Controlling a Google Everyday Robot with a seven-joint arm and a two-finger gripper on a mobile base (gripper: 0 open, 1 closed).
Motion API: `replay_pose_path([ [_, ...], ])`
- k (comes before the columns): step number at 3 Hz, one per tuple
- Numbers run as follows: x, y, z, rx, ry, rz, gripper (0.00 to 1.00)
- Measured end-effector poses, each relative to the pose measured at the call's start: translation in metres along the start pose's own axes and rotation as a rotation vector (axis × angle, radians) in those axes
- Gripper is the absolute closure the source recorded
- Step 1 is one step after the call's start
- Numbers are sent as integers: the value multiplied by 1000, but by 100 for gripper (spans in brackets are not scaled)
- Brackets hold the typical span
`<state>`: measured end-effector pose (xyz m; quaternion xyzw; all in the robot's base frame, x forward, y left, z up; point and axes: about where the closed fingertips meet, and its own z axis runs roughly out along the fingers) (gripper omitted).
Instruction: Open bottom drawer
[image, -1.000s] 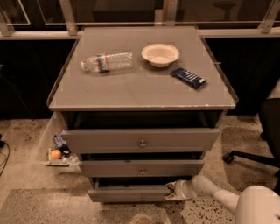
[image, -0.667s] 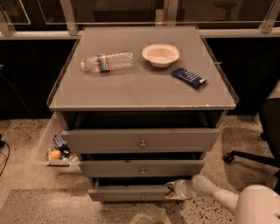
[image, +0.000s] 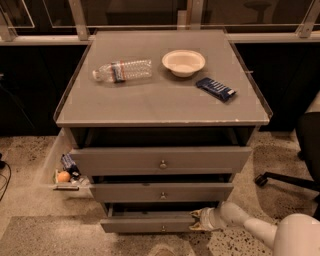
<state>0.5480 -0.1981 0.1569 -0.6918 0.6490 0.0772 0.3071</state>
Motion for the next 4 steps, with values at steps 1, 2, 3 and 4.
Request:
replay_pose_path([
  [1, 0, 0, 0, 0, 0, 0, 81],
  [2, 0, 0, 0, 0, 0, 0, 58],
  [3, 2, -3, 2, -6, -31, 17, 35],
  [4, 6, 10, 0, -27, -43, 26, 37],
])
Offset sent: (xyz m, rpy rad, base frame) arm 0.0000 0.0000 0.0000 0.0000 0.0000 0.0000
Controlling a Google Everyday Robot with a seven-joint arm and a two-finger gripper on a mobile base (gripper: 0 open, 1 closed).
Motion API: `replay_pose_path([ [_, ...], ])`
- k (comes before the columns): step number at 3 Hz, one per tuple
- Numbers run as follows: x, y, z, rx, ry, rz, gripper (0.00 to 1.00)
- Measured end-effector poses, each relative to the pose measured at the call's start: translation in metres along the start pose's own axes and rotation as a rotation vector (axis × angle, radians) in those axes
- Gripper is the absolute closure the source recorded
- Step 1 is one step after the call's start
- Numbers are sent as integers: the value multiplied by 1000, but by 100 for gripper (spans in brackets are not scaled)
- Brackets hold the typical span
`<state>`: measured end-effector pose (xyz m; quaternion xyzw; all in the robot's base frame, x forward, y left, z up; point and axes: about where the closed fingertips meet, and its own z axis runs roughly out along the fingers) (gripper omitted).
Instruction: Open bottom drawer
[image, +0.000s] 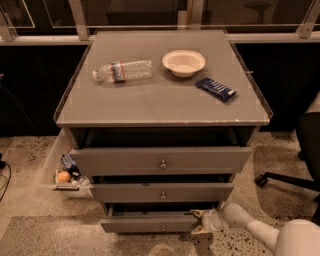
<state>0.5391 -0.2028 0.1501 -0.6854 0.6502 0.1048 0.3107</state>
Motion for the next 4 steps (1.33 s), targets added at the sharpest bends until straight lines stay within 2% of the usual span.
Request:
replay_pose_path([
  [1, 3, 18, -6, -13, -1, -5, 60],
  [2, 0, 17, -9, -13, -1, -6, 84],
  [3, 5, 20, -17, 0, 17, -21, 100],
  [4, 5, 21, -17, 0, 17, -21, 100],
])
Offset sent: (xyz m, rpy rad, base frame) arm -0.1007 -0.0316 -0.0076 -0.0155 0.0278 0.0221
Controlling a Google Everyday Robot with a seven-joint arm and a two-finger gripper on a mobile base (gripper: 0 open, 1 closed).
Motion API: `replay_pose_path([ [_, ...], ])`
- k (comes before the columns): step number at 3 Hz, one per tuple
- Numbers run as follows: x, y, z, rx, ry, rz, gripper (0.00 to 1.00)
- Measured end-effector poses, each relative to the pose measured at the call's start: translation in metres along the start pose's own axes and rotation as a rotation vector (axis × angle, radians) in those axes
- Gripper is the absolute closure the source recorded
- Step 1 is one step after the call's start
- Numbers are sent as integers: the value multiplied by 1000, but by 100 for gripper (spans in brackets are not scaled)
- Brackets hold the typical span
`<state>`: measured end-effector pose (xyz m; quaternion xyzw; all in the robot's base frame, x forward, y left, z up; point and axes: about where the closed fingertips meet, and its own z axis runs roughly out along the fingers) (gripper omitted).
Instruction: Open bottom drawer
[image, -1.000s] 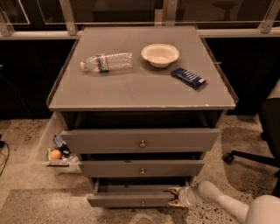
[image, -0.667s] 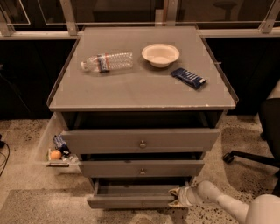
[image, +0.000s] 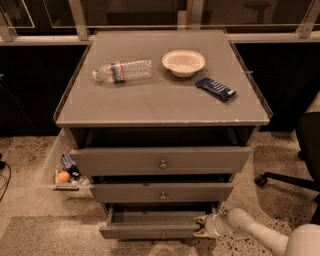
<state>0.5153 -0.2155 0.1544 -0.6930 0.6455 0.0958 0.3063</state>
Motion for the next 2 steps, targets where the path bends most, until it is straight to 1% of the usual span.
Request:
replay_pose_path([
  [1, -1, 13, -1, -6, -2, 5, 81],
  [2, -2, 13, -2, -7, -2, 5, 58],
])
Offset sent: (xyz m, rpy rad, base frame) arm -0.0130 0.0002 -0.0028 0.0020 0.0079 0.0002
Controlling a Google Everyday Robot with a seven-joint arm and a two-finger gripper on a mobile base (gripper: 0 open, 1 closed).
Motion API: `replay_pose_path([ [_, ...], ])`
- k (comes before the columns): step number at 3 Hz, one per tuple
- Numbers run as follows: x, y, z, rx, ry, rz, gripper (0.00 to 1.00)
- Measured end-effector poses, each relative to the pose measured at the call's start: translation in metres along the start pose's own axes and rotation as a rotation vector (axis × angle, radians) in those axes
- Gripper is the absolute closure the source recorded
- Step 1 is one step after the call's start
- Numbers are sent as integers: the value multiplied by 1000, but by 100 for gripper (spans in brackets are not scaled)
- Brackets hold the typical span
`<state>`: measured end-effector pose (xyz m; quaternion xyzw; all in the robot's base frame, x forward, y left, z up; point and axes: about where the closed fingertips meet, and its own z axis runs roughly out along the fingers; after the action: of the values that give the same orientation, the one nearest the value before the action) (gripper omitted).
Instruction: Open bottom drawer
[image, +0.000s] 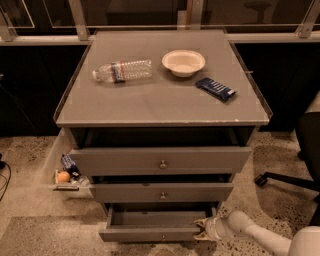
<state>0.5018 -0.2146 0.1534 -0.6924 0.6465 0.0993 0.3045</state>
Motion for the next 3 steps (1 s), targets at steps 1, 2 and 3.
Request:
replay_pose_path([
  [1, -2, 1, 1, -7, -10, 2, 35],
  [2, 4, 28, -4, -34, -23, 3, 38],
  [3, 2, 36, -7, -41, -29, 4, 61],
])
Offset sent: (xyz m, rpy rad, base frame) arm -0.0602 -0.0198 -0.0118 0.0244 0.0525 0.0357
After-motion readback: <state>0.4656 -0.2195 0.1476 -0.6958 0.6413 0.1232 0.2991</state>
